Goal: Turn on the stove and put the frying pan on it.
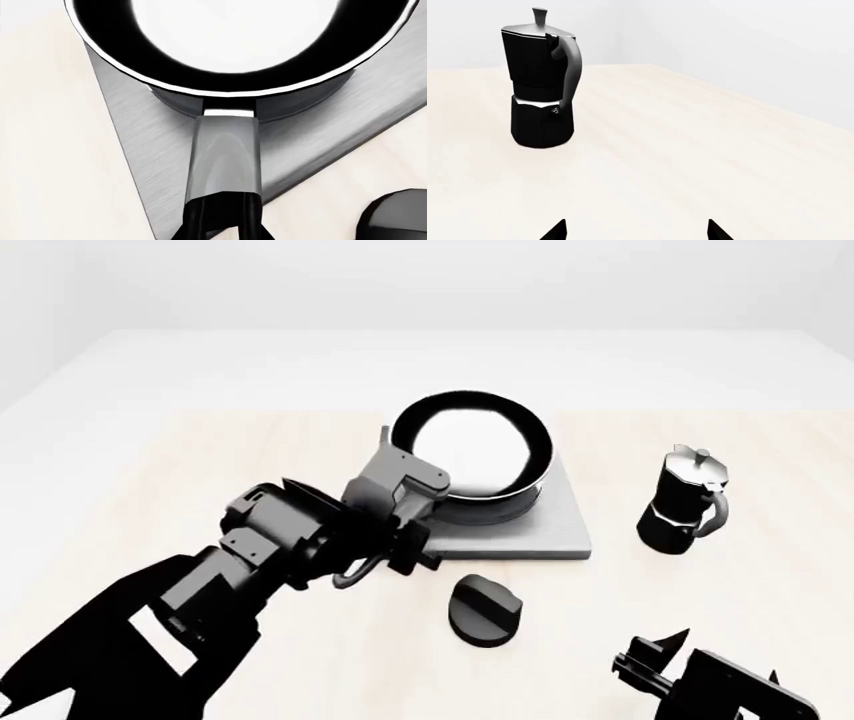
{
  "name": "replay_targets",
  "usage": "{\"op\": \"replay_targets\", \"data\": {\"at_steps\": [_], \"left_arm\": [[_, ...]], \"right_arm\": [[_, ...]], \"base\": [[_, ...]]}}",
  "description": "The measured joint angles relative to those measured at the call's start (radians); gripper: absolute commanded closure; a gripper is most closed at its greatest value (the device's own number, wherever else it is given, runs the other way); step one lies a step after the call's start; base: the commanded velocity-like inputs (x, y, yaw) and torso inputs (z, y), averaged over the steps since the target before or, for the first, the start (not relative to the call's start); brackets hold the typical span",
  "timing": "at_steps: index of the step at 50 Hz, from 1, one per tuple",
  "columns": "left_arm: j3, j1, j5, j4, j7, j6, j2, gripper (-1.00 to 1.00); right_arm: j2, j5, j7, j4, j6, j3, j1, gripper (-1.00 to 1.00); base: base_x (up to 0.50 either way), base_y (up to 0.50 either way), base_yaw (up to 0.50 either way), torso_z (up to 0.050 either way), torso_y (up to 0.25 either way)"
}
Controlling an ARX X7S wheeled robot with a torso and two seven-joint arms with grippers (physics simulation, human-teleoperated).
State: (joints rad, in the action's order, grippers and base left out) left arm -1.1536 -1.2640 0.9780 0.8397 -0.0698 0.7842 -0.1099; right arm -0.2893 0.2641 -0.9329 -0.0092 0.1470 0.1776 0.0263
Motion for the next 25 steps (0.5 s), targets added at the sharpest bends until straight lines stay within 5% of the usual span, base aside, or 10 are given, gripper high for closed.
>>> {"op": "replay_targets", "data": {"at_steps": [25], "left_arm": [[-0.011,0.009,-0.025,0.119,0.052,-0.084,0.047,1.0]], "right_arm": [[-0.003,0.004,0.001,0.008,-0.007,0.004,0.003,-1.0]], "base": [[0.0,0.0,0.0,0.0,0.001]]}}
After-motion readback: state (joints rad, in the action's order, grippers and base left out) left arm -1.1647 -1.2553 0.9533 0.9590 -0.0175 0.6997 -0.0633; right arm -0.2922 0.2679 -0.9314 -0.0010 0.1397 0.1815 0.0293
